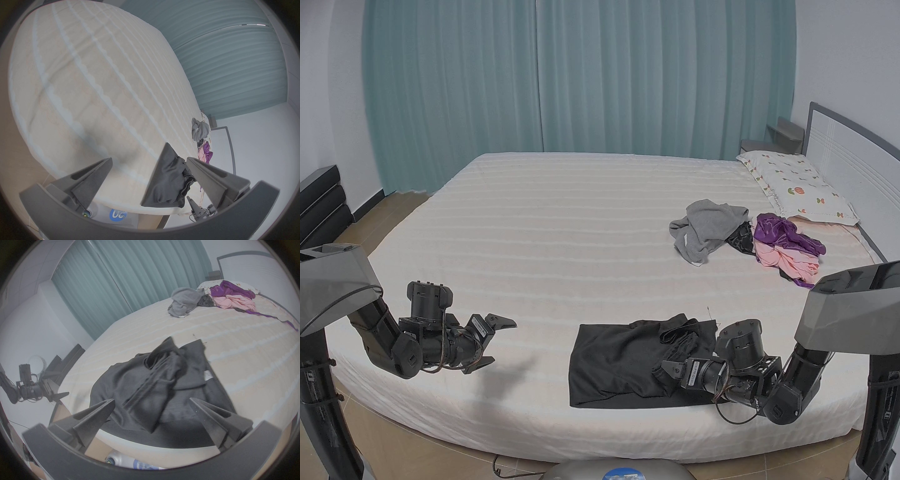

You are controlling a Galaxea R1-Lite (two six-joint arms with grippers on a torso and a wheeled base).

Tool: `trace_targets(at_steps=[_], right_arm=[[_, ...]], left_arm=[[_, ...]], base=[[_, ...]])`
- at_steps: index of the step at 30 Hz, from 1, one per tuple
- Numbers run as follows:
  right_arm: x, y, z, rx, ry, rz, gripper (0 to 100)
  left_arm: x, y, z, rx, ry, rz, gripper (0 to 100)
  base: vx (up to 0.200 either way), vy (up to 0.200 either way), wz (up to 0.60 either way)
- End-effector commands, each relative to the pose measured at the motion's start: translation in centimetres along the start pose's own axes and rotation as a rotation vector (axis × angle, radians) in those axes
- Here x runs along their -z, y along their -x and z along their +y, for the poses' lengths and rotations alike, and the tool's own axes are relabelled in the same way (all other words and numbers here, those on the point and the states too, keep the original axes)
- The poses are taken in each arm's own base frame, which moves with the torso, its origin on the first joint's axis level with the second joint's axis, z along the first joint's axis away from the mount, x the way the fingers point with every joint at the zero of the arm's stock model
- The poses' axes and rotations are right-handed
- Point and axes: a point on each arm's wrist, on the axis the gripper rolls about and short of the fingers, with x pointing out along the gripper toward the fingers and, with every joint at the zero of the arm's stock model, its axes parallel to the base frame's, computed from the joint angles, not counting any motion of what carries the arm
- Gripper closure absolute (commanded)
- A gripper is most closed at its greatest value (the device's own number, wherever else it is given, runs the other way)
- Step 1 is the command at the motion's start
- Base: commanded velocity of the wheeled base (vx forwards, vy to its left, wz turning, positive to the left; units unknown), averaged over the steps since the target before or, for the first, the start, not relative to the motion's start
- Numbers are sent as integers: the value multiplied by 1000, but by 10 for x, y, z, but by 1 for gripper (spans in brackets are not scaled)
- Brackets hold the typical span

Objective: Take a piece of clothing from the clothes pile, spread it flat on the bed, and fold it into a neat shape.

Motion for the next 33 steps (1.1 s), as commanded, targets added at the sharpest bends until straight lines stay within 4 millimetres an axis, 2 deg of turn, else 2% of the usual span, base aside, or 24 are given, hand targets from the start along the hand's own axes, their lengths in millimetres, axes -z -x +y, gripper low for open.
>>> trace_targets(at_steps=[1, 14, 18, 26, 28, 33], right_arm=[[-6, -8, 11, 31, 35, -3, 0], [-3, -26, 9, 192, 134, 54, 0], [0, -26, 7, 219, 151, 83, 0], [-5, -16, 1, 309, 187, 78, 0], [-9, -4, -5, 332, 190, 92, 0], [-7, 17, -40, 415, 175, 156, 0]], left_arm=[[1, -1, 0, -2, -1, 2, 0], [1, -1, 1, -5, -13, 5, 0], [1, -1, 1, -5, -13, 5, 0], [1, -1, 1, -5, -13, 5, 0], [1, -1, 1, -5, -13, 5, 0], [1, -1, 1, -5, -13, 5, 0]], base=[[0, 0, 0], [0, 0, 0], [0, 0, 0], [0, 0, 0], [0, 0, 0], [0, 0, 0]])
